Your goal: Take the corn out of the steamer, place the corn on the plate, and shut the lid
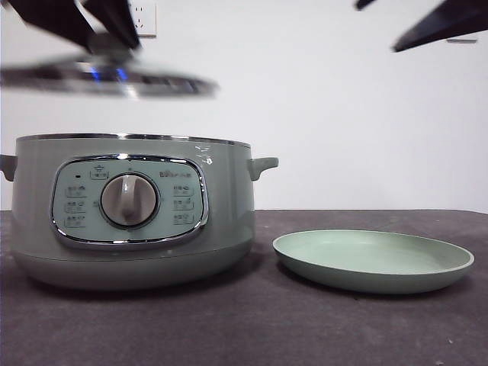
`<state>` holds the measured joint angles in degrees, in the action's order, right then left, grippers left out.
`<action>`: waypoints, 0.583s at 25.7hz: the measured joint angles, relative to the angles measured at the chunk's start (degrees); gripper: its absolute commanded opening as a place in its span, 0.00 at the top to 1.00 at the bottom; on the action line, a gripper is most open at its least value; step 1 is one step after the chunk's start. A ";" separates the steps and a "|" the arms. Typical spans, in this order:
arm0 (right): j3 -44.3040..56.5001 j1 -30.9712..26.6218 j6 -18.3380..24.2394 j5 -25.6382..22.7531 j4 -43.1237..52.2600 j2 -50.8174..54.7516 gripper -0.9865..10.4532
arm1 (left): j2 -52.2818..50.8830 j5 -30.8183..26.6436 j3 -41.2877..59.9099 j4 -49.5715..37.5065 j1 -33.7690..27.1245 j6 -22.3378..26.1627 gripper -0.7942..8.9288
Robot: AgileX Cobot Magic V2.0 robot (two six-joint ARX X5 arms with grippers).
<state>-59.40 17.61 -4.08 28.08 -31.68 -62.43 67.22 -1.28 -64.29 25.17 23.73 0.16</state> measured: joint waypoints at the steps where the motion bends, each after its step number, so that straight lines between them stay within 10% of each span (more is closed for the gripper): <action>1: -1.07 1.42 -0.02 0.00 -0.02 -1.40 0.61 | -1.86 -1.33 0.00 0.04 -0.09 0.00 0.93; 15: -31.89 21.05 2.23 -8.39 -9.35 -33.79 0.55 | -28.50 -16.52 0.00 13.25 -0.04 0.00 0.93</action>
<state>-91.29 38.65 -1.85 19.68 -41.04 -96.23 38.72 -17.80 -64.29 38.41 23.68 0.16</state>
